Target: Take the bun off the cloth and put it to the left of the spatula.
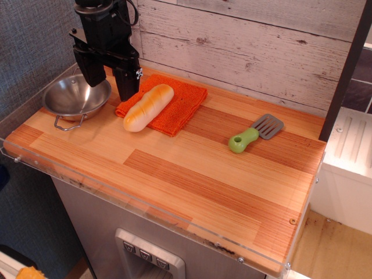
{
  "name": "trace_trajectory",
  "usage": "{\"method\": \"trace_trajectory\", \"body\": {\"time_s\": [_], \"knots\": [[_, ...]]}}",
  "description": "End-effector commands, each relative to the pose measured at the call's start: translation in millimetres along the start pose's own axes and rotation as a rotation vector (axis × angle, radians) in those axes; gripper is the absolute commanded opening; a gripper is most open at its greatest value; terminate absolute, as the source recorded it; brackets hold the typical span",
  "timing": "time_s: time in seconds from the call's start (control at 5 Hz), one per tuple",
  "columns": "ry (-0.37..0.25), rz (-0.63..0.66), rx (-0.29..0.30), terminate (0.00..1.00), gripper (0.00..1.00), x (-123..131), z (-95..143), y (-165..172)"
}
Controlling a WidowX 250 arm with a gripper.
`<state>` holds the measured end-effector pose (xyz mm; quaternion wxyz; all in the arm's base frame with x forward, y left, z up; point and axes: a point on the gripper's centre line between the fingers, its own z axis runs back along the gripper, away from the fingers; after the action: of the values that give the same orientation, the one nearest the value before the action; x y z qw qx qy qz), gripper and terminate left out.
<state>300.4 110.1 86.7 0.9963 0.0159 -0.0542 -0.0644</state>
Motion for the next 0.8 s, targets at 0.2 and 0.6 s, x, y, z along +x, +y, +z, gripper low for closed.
{"method": "trace_trajectory", "body": {"time_s": [0.2,0.6], "knots": [[-0.009,0.008,-0.010,0.00,1.00,9.5,-8.7,-0.8],[-0.007,0.007,0.003,0.00,1.00,37.2,-33.3,-7.7]]}}
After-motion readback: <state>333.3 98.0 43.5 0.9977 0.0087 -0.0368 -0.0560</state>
